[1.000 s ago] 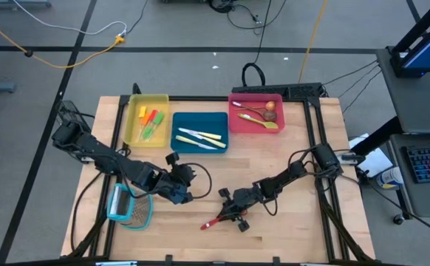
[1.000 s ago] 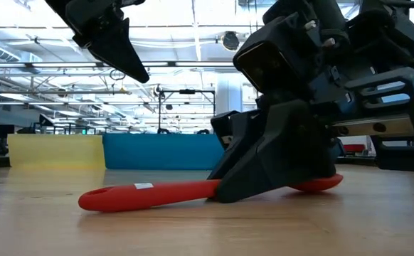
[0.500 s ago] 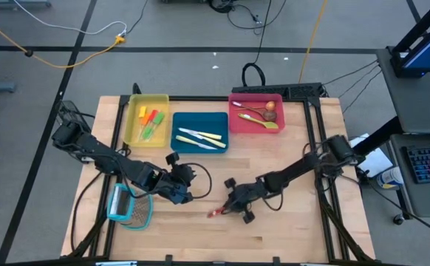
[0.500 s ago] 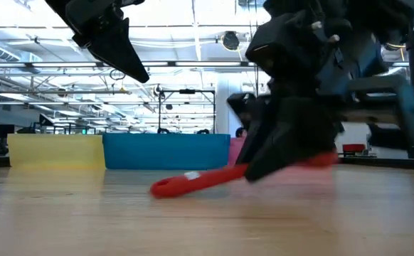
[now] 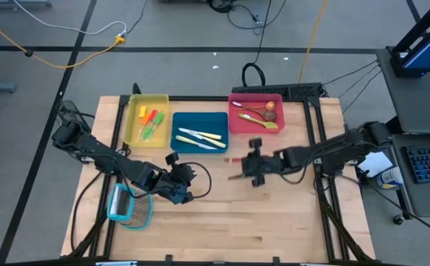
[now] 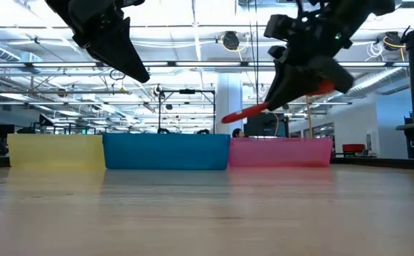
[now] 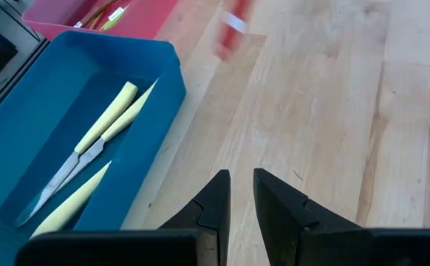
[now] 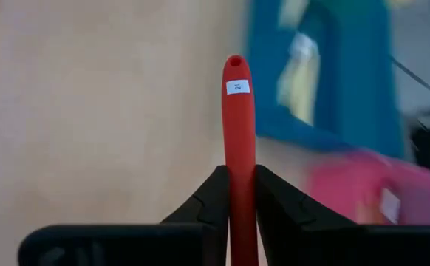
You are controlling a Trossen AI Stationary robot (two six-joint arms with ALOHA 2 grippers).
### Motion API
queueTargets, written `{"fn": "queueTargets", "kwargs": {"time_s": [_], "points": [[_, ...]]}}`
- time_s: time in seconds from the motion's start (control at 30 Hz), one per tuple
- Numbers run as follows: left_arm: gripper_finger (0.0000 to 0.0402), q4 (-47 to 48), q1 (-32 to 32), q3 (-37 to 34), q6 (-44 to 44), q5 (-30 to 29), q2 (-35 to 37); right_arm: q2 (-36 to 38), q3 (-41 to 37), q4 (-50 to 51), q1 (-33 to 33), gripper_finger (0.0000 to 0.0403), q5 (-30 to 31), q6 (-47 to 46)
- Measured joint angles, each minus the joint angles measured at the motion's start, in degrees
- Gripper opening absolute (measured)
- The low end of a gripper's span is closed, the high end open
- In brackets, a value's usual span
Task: Pick & Place Kitchen Items
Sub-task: Put the red serving spoon into the red bin
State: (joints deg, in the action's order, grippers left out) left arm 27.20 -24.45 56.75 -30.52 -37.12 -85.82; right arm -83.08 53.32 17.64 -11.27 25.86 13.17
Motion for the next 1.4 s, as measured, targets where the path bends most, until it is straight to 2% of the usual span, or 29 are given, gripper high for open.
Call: {"fn": "queueTargets", "kwargs": {"time_s": [0.1, 0.3, 0.5, 0.67, 0.8, 0.93, 1.03, 1.13, 1.23, 1.4], "points": [[0.0067, -0.03, 0.00, 0.00, 0.08, -0.07, 0.00, 2.95, 0.02, 3.26, 4.56, 0.0040, 2.97, 0.08], [0.0067, -0.33, -0.02, 0.00, -0.90, -0.26, 0.00, 5.31, 0.09, 4.97, 17.11, 0.0041, 2.73, 1.55], [0.0067, -0.35, -0.06, 0.00, -4.55, -0.24, 0.00, 5.10, 0.09, 4.61, 31.20, 0.0042, 2.67, 2.68], [0.0067, -0.47, -0.06, 0.00, -4.74, -0.24, 0.00, 2.66, 0.15, 3.69, 39.17, 0.0042, 0.93, 5.59], [0.0067, -0.66, -0.06, 0.00, -6.01, -0.24, 0.00, -1.76, 0.15, 3.83, 41.33, 0.0042, 0.49, 5.86], [0.0067, -0.66, -0.06, 0.00, -5.97, -0.24, 0.00, -6.28, 0.19, 1.57, 41.63, 0.0042, -4.54, 8.79], [0.0067, -0.56, -0.06, 0.00, -5.78, -0.24, 0.00, -8.87, 0.12, -3.84, 41.56, 0.0042, -5.47, 11.49], [0.0067, -0.35, -0.06, 0.00, -5.76, -0.24, 0.00, -10.19, 0.17, -8.84, 41.83, 0.0042, -9.56, 12.90], [0.0067, -0.30, -0.06, 0.00, -4.72, -0.24, 0.00, -11.55, 0.17, -13.69, 42.41, 0.0042, -16.10, 12.91], [0.0067, -0.26, -0.06, 0.00, -4.26, -0.14, -0.02, -13.76, 0.22, -18.11, 43.43, 0.0054, -20.42, 11.09]]}}
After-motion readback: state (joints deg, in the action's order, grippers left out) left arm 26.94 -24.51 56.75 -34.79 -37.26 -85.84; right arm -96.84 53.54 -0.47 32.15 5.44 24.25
